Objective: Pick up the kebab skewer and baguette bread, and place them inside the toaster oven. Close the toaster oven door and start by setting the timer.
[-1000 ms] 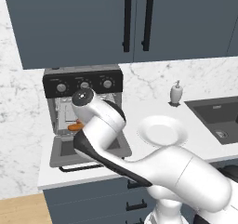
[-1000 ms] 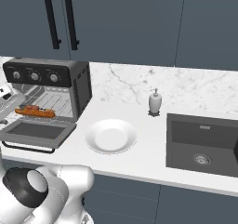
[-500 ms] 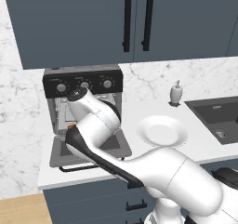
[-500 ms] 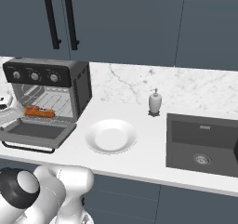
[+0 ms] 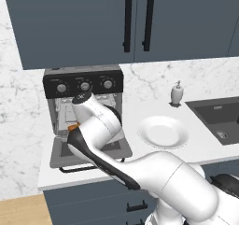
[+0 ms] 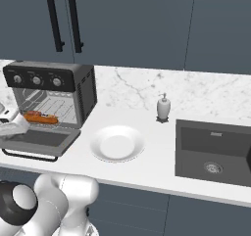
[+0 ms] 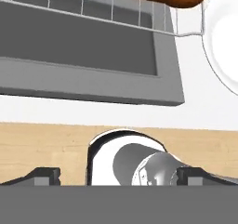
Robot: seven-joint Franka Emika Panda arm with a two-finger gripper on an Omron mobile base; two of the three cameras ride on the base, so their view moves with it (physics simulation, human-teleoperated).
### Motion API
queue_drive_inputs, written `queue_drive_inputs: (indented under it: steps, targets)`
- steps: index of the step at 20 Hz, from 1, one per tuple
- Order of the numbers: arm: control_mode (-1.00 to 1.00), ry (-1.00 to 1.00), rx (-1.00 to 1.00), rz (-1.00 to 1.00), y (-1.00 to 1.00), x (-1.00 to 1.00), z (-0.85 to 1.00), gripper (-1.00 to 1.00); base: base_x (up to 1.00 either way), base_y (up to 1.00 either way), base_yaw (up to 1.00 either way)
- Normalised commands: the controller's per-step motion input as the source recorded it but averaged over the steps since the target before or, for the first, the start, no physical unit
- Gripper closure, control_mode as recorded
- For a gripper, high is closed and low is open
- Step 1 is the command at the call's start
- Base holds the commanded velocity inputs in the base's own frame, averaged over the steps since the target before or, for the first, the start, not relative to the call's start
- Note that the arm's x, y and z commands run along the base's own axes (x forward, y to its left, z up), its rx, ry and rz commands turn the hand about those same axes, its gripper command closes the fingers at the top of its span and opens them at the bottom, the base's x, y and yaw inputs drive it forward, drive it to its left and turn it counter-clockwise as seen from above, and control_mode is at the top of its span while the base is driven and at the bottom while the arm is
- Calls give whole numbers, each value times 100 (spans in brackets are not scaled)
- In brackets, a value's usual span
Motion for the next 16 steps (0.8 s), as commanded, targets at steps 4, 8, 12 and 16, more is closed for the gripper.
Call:
queue_drive_inputs:
  steps: [4,8,12,16]
  targets:
    - [-100,-1,2,-20,-18,11,-6,-100,0,0,0]
    - [-100,0,0,-17,-15,39,-14,-100,0,0,0]
    - [-100,0,4,-12,0,21,-28,-100,0,0,0]
    - [-100,0,4,-10,0,0,-29,-100,0,0,0]
